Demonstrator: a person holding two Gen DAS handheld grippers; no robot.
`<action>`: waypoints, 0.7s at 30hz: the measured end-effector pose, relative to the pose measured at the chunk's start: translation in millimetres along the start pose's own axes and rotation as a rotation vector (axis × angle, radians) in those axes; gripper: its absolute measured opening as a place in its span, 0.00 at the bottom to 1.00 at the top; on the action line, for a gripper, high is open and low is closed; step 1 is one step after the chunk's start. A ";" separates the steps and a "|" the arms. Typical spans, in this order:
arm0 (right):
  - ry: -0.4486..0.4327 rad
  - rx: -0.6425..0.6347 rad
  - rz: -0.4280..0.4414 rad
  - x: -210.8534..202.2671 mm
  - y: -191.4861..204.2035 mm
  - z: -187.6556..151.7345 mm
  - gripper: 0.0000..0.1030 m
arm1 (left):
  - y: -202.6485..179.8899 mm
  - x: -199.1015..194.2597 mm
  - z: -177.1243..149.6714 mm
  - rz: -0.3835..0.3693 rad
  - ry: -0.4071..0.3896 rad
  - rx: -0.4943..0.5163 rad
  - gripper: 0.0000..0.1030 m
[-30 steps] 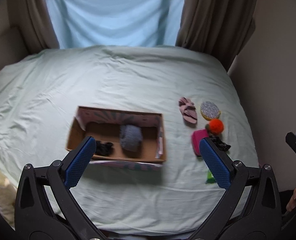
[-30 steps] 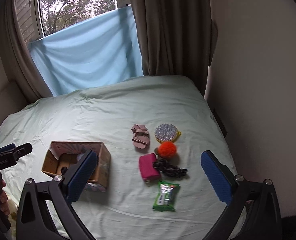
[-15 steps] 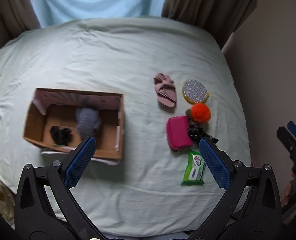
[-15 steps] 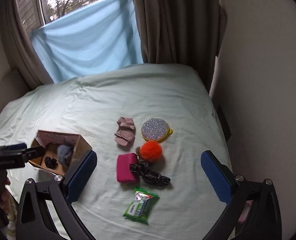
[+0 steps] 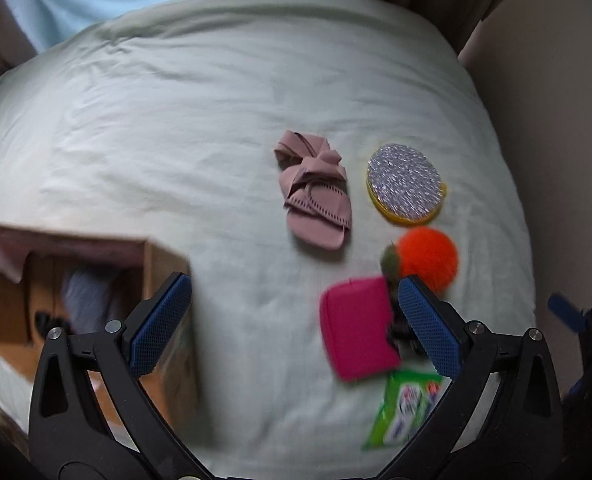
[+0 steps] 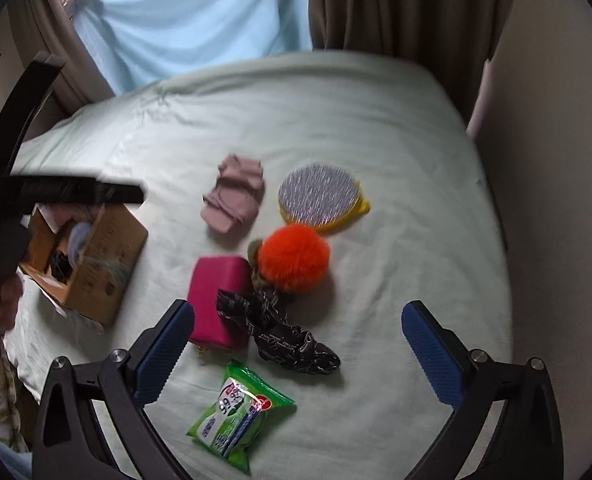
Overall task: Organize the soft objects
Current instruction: 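Grasp the pink slippers with the left tool while the right tool grasps the black scarf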
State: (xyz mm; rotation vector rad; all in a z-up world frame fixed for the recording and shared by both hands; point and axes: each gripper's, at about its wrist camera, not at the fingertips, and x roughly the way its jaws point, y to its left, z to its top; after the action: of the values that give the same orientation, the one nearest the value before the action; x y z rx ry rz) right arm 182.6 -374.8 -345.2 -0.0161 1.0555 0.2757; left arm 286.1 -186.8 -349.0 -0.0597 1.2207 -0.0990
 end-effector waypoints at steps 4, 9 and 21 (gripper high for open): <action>0.052 0.005 0.025 39.4 -6.4 -9.9 1.00 | -5.6 46.4 21.2 0.003 0.025 0.015 1.00; 0.095 -0.035 0.042 76.1 -9.7 -24.4 1.00 | -14.9 101.1 40.2 0.029 0.036 0.058 1.00; 0.143 -0.180 0.058 116.0 -2.3 -52.9 0.64 | -20.7 170.0 58.2 0.045 0.040 0.103 0.93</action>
State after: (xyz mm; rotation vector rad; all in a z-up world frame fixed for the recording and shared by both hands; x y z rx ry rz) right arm 191.4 -359.6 -471.5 -0.1697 1.1716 0.4262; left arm 397.6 -226.2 -485.9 0.0601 1.2542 -0.1241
